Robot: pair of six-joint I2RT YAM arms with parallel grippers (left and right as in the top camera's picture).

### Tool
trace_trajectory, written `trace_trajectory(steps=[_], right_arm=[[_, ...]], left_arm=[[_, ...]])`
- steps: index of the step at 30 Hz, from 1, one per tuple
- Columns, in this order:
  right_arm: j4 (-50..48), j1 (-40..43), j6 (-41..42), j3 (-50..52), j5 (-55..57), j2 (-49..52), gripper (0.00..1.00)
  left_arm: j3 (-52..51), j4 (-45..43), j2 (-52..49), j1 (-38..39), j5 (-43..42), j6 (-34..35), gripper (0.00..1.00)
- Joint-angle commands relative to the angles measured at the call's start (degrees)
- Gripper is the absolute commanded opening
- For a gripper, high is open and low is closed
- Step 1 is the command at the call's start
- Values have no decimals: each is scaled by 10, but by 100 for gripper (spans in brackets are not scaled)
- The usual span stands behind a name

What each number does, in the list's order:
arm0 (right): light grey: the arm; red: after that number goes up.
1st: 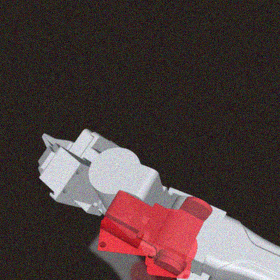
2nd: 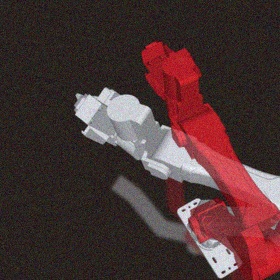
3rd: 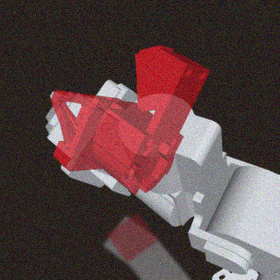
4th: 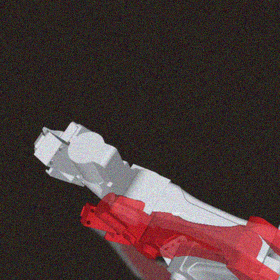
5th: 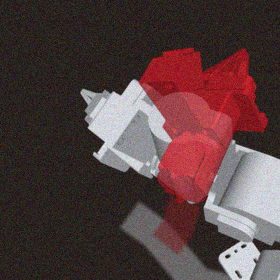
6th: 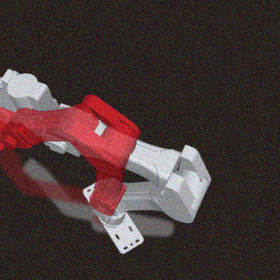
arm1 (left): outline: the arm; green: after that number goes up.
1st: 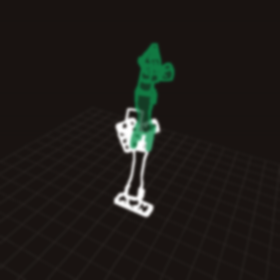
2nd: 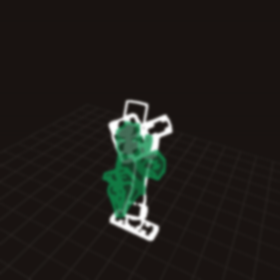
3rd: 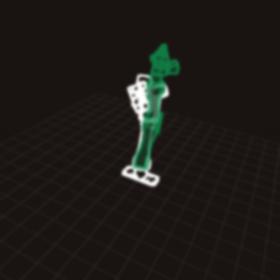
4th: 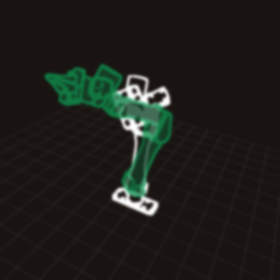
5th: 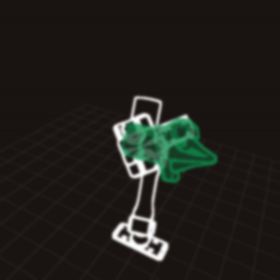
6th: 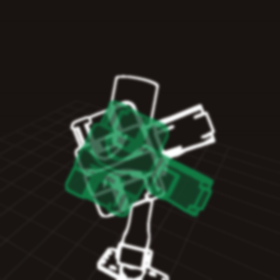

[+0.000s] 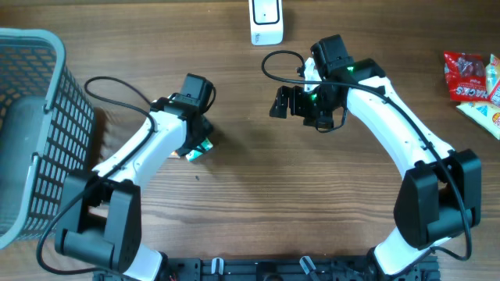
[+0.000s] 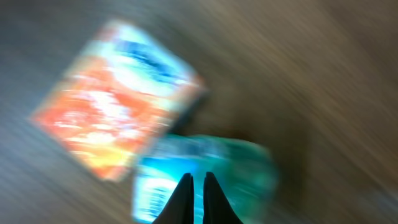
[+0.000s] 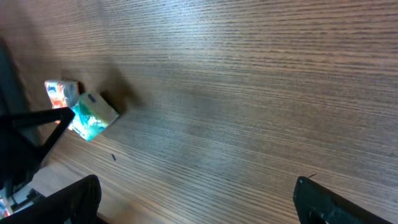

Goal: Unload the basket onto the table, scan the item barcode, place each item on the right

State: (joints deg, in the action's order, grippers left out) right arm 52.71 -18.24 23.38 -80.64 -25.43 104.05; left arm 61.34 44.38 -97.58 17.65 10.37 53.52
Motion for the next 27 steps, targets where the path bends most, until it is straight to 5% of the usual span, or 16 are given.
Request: trace_trajectory(steps=[1,6,12,15,20,21,23,24,27], right_arm=[[-6,-2,7,5,2,8,100],[-12,-2,7,5,2,8,100],[-8,-2,6,5,2,9,100],[5,-3,6,5,1,9,100],[17,-3,6,5,1,9,99],[4,-3,6,5,1,9,85],[-30,-9,18,5,-1,9,25],[-45,-14,47,5,-1,10,4],[-106,-49,83,5,-2,28,4]], left_arm=[[-4,33,-4,-62,52,39,4],[-4,30,-14,-70,-38,5,4],[-4,-6,-72,0,-147,5,4],[-4,-85,-77,57,-270,6,4],[26,-74,-71,76,-240,-8,4],[37,-48,-63,64,-215,-8,4],[56,-6,-28,32,-169,-16,4],[58,-7,-13,22,-169,-35,4],[58,-4,15,0,-156,-38,4]])
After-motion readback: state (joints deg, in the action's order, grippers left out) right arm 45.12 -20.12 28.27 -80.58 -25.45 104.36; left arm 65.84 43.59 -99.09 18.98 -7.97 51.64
